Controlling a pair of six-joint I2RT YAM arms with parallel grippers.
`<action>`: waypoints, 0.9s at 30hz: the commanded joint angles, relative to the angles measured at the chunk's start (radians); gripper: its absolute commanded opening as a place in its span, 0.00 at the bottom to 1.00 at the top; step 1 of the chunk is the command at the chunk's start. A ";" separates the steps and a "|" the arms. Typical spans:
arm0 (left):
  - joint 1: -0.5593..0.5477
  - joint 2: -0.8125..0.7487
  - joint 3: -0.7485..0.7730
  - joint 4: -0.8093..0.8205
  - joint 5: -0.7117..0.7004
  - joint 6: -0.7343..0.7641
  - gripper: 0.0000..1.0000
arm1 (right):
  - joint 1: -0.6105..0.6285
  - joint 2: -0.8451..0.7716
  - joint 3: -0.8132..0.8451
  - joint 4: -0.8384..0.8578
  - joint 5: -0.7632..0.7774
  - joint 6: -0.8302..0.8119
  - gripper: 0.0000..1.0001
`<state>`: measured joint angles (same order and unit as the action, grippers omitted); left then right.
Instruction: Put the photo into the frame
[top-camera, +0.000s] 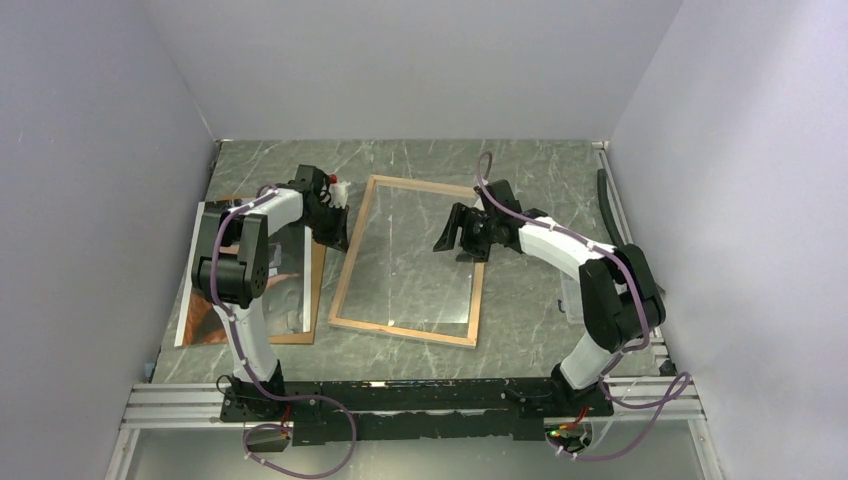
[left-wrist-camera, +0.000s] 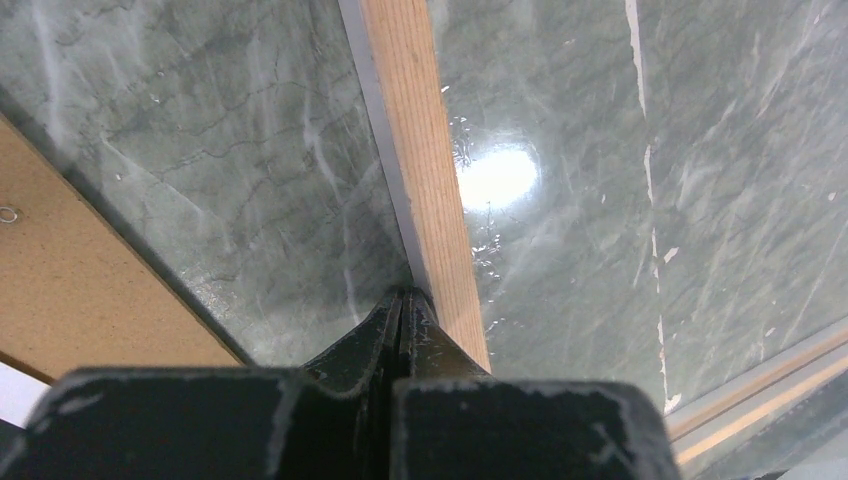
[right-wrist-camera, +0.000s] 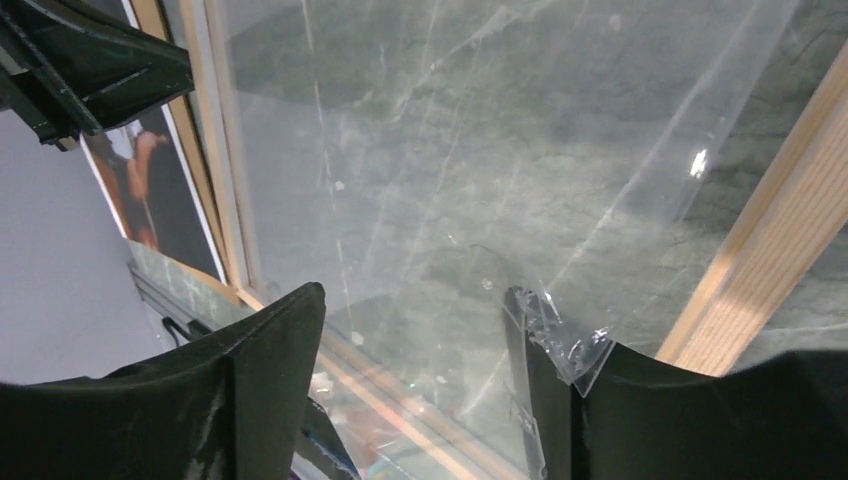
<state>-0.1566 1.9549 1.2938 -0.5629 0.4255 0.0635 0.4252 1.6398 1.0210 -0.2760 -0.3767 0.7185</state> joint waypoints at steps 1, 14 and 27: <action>0.002 -0.026 -0.033 -0.008 0.003 0.011 0.03 | -0.011 0.007 0.077 -0.082 0.038 -0.074 0.73; 0.001 -0.036 -0.038 -0.017 0.011 0.021 0.03 | -0.024 0.046 0.108 -0.198 0.165 -0.124 0.85; 0.002 -0.031 -0.038 -0.022 0.017 0.024 0.03 | -0.068 0.040 0.101 -0.201 0.182 -0.120 0.85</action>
<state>-0.1547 1.9453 1.2793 -0.5568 0.4309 0.0669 0.3717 1.6901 1.0935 -0.4713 -0.2169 0.6083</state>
